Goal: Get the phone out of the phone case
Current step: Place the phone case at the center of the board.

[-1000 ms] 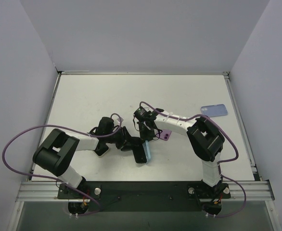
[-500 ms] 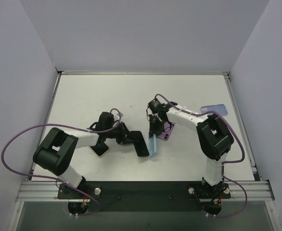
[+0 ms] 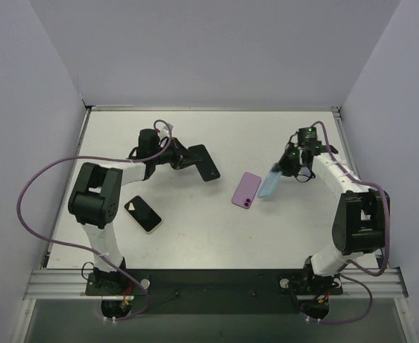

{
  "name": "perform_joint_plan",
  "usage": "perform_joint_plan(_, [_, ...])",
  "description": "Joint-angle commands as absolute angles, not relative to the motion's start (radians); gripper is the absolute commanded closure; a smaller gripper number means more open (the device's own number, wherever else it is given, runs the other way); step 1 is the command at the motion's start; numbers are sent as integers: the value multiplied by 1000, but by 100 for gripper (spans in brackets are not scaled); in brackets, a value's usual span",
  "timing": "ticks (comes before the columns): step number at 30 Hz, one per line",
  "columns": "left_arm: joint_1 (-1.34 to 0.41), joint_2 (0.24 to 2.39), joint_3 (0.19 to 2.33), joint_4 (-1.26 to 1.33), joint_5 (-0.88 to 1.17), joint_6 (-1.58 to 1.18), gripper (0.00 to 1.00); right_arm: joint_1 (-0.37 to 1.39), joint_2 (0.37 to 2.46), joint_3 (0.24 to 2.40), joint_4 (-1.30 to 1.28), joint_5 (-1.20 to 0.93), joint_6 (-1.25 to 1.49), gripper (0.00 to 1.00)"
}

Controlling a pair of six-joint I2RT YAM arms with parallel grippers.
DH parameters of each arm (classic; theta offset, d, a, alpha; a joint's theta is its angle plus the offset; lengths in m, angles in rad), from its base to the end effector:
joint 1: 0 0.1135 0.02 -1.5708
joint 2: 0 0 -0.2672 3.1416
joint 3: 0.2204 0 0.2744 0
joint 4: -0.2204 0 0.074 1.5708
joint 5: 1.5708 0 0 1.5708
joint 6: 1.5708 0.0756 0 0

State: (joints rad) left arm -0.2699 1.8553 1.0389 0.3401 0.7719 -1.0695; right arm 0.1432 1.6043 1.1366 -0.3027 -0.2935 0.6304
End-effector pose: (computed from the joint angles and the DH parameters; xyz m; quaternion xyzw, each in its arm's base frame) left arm 0.4062 -0.1671 0.1572 -0.1275 0.8050 -0.5513 0.1784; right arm 0.3928 0.0787 0.2114 0.1645 0.8979 0.2701 0.3061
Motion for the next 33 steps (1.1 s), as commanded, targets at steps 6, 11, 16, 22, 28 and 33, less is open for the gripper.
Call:
perform_joint_plan(6, [-272,2069,1147,609,871,-1184,100,-104,1580,971,-209,-172,704,71])
perform_joint_plan(11, [-278,2075,1216,413,833,-1062,86,-126,1494,925,-268,13,715,16])
perform_joint_plan(16, [-296,2040,1318,33,712,-803,36,-126,1364,891,-298,127,721,0])
perform_joint_plan(22, [-305,2010,1380,-165,621,-698,9,-40,1313,968,-357,138,678,0])
perform_joint_plan(28, [-302,1907,1396,-363,473,-614,8,203,1394,1034,-391,74,646,0])
perform_joint_plan(33, [-343,1783,1384,-552,356,-552,7,354,1537,1114,-396,63,650,0])
